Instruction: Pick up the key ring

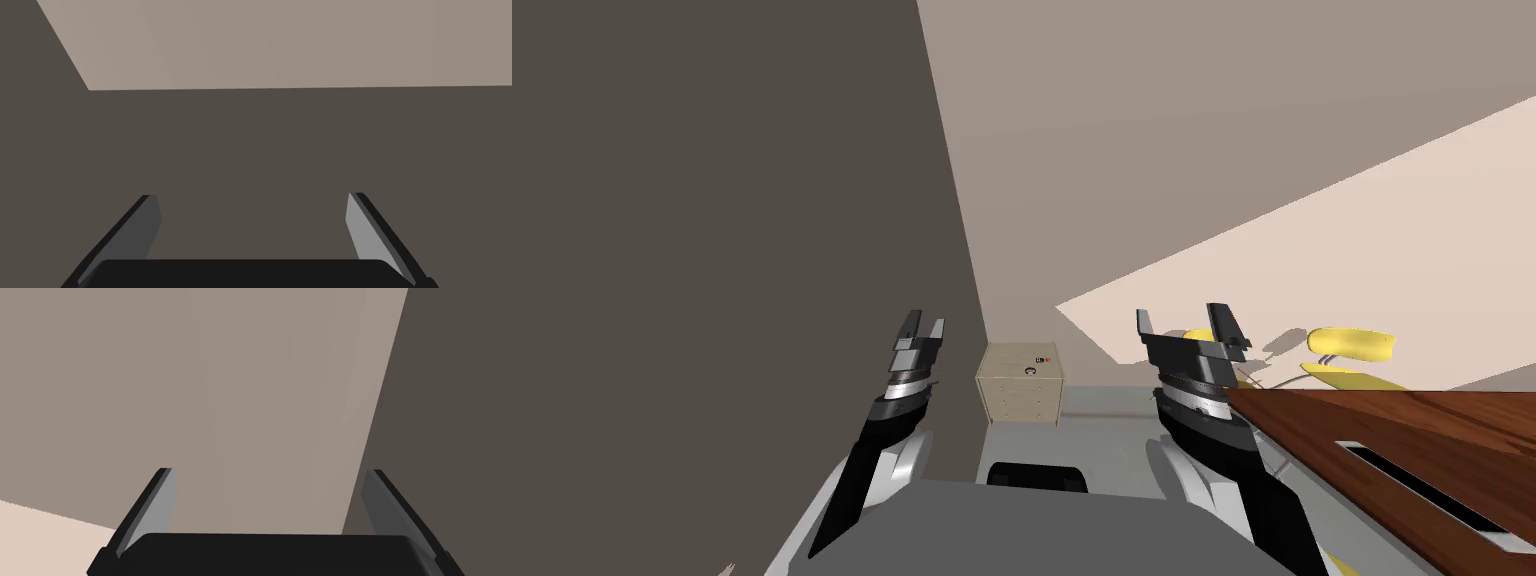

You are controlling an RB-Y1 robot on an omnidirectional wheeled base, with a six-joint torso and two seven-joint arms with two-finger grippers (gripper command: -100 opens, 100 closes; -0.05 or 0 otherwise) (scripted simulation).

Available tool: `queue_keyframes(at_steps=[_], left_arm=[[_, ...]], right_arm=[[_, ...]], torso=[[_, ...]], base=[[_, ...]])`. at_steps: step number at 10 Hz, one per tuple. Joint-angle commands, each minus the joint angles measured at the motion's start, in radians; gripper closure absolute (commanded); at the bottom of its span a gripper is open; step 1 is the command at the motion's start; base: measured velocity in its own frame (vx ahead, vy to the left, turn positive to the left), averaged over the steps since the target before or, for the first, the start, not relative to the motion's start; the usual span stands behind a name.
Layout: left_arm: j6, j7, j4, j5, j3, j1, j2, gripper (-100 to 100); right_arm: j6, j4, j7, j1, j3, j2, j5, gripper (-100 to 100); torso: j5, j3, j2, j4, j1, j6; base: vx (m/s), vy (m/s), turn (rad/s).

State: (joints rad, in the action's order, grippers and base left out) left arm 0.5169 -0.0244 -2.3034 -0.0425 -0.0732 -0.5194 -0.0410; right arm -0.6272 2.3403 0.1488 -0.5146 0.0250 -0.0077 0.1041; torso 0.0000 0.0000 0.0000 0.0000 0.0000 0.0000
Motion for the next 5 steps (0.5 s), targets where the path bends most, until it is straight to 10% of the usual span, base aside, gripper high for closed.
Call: queue_keyframes(at_steps=[1, 5], left_arm=[[0.000, 0.000, 0.000, 0.000, 0.000, 0.000, 0.000, 0], [0.000, 0.000, 0.000, 0.000, 0.000, 0.000, 0.000, 0]], right_arm=[[0.004, -0.023, 0.007, -0.016, -0.004, -0.050, -0.007, -100], [0.019, -0.107, 0.031, -0.062, -0.026, -0.170, -0.036, -100]], torso=[[0.000, 0.000, 0.000, 0.000, 0.000, 0.000], [-0.001, 0.000, 0.000, 0.000, -0.005, 0.000]], base=[[-0.002, -0.023, 0.211], [-0.002, -0.057, 0.254]])
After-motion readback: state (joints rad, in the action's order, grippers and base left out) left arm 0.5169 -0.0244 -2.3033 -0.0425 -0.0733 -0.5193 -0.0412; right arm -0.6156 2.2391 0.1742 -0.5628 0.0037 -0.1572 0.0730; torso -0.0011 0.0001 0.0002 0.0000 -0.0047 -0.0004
